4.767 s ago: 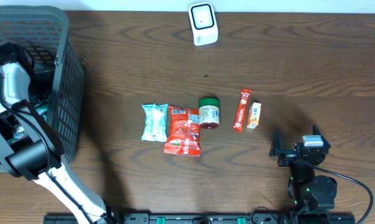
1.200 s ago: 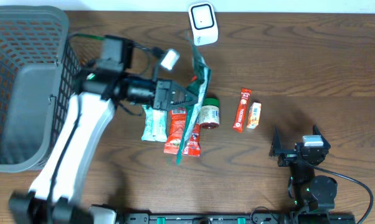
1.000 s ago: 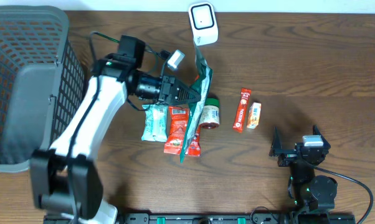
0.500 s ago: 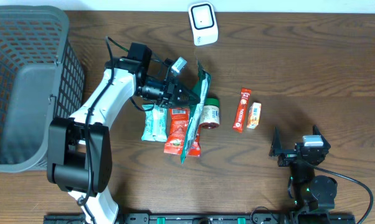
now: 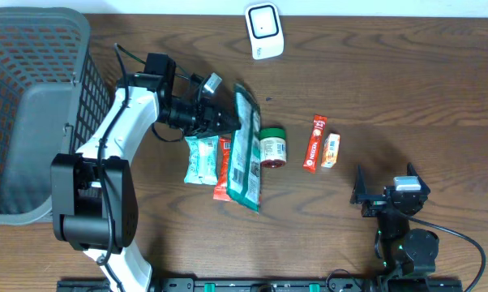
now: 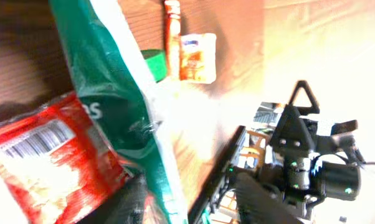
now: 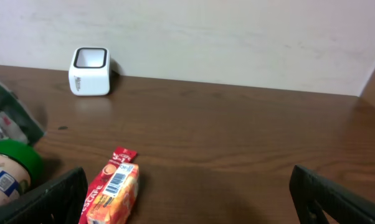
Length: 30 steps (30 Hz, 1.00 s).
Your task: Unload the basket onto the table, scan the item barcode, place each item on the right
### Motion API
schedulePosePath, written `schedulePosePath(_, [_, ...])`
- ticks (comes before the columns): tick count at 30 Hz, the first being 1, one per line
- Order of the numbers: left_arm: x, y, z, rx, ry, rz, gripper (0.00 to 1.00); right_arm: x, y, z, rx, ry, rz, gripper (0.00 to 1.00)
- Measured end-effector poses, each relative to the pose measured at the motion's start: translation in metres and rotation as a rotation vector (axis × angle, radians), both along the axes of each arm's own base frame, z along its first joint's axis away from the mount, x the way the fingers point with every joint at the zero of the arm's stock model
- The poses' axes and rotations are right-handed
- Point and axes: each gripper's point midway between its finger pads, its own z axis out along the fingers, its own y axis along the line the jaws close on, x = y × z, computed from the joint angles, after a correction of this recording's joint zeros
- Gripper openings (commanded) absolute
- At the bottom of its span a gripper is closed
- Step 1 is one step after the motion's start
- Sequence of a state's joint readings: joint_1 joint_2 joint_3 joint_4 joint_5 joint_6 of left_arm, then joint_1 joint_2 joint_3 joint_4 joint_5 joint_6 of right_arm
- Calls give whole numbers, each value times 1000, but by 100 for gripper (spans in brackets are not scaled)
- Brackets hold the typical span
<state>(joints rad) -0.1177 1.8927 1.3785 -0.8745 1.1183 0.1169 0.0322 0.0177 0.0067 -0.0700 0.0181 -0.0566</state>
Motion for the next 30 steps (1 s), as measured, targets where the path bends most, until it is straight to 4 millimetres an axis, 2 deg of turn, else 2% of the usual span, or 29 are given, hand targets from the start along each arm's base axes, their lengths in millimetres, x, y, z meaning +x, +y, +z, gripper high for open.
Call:
schedulePosePath(3, [0,3,-5,32,-2,2,73,0,0,0,0,0,0,99])
schedulePosePath(5, [1,6,-10,69,-1,8,79,0,0,0,0,1,0,99])
schedulePosePath(8, [3,14,-18,154,-4,29,82,0,0,0,0,0,0,99])
schedulePosePath(11, [5,25,-16,243,-32,63,83,0,0,0,0,0,0,99])
schedulePosePath(18, [7,59,26,452,-162,224,83,0,0,0,0,0,0,99])
schedulePosePath(25, [-10,96,71,616,-266,391,83,0,0,0,0,0,0,99])
schedulePosePath(30, [-22,110,98,657,-349,460,84,0,0,0,0,0,0,99])
